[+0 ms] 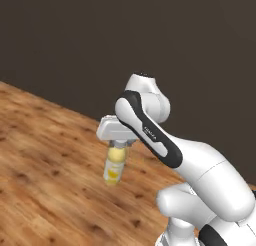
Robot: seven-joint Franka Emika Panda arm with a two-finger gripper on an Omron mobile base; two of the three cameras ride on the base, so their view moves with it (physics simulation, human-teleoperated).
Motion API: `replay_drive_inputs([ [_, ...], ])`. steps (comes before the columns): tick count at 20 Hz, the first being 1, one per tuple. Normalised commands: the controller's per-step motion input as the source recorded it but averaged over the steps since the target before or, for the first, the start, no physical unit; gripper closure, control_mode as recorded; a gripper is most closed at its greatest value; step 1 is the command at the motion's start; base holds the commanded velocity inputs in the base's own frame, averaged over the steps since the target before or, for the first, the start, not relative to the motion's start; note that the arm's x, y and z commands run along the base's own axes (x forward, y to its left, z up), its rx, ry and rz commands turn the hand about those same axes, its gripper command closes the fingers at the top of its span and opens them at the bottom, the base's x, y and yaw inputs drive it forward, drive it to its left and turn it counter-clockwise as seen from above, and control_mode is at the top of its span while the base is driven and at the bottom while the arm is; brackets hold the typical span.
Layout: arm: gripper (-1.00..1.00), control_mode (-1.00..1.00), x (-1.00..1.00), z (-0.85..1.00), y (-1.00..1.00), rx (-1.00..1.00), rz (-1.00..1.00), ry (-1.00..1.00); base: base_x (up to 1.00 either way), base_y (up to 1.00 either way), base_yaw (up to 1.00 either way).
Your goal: There is a wine glass and glass cup on the dining counter. Place the wine bottle next to the wine glass and the juice bottle next to the glass cup.
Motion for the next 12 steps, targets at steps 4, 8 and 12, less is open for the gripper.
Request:
replay_drive_inputs([
  [4,1.00,1.00,0.00,0.00,0.00,0.00,0.00,0.00,0.00,0.14,0.80],
  [8,1.00,1.00,0.00,0.00,0.00,0.00,0.00,0.00,0.00,0.10,0.78],
  [12,1.00,1.00,0.00,0.00,0.00,0.00,0.00,0.00,0.10,0.01,0.68],
])
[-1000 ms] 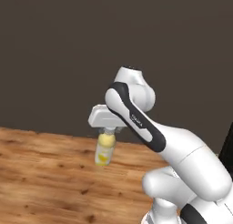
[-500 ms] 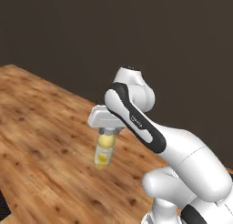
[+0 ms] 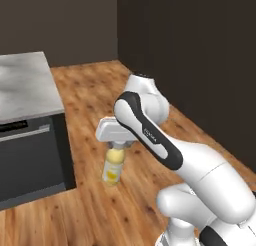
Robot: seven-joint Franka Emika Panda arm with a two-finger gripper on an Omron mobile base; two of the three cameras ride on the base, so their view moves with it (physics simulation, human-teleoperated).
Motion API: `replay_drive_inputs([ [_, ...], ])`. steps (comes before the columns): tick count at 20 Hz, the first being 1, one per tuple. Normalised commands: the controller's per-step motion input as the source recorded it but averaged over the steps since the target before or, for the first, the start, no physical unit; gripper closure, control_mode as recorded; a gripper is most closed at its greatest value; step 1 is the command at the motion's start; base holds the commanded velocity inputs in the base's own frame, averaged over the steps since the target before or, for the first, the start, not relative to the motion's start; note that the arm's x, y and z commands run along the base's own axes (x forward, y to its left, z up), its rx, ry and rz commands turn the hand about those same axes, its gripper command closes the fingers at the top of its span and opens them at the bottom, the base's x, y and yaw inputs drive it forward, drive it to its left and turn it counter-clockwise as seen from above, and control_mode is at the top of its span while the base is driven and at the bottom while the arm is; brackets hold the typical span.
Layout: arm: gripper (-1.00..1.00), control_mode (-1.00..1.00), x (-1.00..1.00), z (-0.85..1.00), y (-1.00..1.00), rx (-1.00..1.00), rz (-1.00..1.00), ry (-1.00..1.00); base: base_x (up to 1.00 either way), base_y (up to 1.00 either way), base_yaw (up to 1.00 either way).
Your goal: There is a wine glass and glass cup on the dining counter. Place the wine bottle next to the wine glass and the juice bottle next to the glass cup.
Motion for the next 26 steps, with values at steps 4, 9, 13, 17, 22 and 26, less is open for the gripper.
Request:
replay_drive_inputs([
  [4,1.00,1.00,0.00,0.00,0.00,0.00,0.00,0.00,0.23,-0.04,0.53],
  [9,1.00,1.00,0.00,0.00,0.00,0.00,0.00,0.00,0.58,-0.31,0.09],
  [13,1.00,1.00,0.00,0.00,0.00,0.00,0.00,0.00,0.62,-0.43,0.00],
  [17,1.00,1.00,0.00,0.00,0.00,0.00,0.00,0.00,0.63,-0.45,0.00],
  [22,1.00,1.00,0.00,0.00,0.00,0.00,0.00,0.00,0.65,-0.45,0.00],
  [26,1.00,1.00,0.00,0.00,0.00,0.00,0.00,0.00,0.65,-0.44,0.00],
])
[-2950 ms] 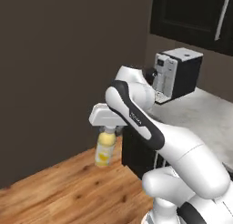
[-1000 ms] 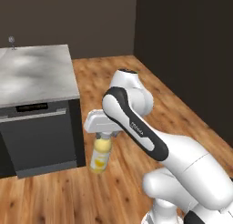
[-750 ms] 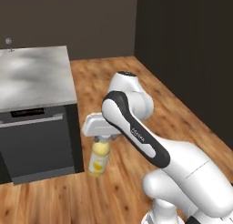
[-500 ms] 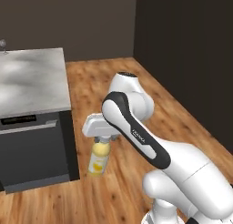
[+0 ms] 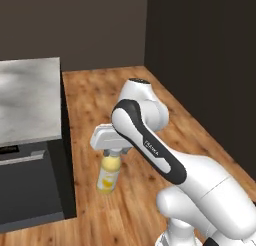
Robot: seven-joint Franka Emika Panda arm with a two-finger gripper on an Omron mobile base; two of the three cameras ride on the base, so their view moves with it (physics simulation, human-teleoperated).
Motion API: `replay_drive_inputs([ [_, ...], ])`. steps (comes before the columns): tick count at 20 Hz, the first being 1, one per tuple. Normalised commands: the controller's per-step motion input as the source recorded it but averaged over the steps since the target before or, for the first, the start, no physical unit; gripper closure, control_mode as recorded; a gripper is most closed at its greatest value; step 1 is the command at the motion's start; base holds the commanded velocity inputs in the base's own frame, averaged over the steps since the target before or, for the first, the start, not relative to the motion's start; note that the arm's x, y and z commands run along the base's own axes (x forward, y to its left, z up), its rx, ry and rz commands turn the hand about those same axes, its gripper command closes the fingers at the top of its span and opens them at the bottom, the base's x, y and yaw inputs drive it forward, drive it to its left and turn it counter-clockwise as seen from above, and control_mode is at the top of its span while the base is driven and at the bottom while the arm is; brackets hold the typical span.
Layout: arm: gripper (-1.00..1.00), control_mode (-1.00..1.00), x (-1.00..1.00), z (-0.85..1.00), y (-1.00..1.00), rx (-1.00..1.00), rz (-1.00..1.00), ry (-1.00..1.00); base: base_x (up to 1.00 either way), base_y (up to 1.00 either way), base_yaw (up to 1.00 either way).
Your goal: There is a wine glass and glass cup on the dining counter. Place the wine bottle next to the wine glass and the juice bottle next to the glass cup.
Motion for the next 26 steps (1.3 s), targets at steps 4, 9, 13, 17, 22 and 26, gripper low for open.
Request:
replay_drive_inputs([
  [4,1.00,1.00,0.00,0.00,0.00,0.00,0.00,0.00,0.64,-0.44,0.00],
  [9,1.00,1.00,0.00,0.00,0.00,0.00,0.00,0.00,0.65,-0.43,0.00],
  [13,1.00,1.00,0.00,0.00,0.00,0.00,0.00,0.00,0.66,-0.43,0.00],
  [17,1.00,1.00,0.00,0.00,0.00,0.00,0.00,0.00,0.66,-0.43,0.00],
  [22,1.00,1.00,0.00,0.00,0.00,0.00,0.00,0.00,0.67,-0.42,0.00],
  [26,1.00,1.00,0.00,0.00,0.00,0.00,0.00,0.00,0.71,-0.40,0.00],
])
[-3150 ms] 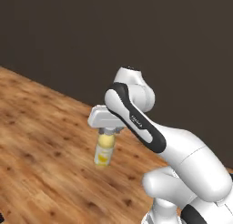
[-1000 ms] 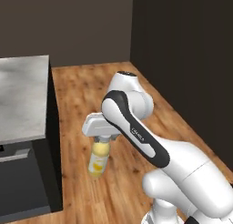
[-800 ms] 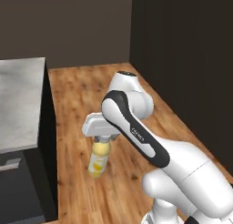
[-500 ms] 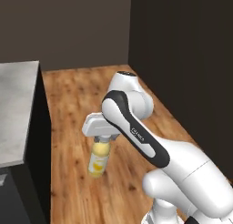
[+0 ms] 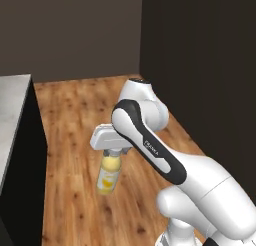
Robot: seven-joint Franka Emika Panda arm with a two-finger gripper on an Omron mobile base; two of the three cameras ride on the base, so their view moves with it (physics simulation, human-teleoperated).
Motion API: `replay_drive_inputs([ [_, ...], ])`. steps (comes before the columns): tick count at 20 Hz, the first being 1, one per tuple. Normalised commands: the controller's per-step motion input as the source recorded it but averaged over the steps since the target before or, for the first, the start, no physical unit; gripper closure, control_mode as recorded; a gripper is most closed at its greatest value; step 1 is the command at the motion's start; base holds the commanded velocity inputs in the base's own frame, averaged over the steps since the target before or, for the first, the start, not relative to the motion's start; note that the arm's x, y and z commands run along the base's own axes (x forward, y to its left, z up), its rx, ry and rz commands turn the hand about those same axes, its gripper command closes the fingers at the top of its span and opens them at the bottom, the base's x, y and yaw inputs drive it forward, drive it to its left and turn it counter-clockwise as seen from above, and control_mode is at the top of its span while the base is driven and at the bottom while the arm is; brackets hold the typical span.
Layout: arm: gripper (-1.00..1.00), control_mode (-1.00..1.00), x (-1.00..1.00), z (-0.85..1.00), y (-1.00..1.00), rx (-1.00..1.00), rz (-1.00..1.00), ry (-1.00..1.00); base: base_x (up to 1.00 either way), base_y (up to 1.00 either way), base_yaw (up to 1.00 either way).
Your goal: There is a wine glass and glass cup on the dining counter. Place the wine bottle next to the wine glass and the juice bottle next to the glass cup.
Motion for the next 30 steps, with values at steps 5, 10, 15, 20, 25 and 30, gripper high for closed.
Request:
replay_drive_inputs([
  [5,1.00,1.00,0.00,0.00,0.00,0.00,0.00,0.00,0.75,-0.38,0.00],
  [10,1.00,1.00,0.00,0.00,0.00,0.00,0.00,0.00,0.76,-0.36,0.00],
  [15,1.00,1.00,0.00,0.00,0.00,0.00,0.00,0.00,0.76,-0.36,0.02],
  [20,1.00,1.00,0.00,0.00,0.00,0.00,0.00,0.00,0.77,-0.34,0.02],
  [25,1.00,1.00,0.00,0.00,0.00,0.00,0.00,0.00,0.76,-0.31,0.02],
  [30,1.00,1.00,0.00,0.00,0.00,0.00,0.00,0.00,0.75,-0.26,0.02],
])
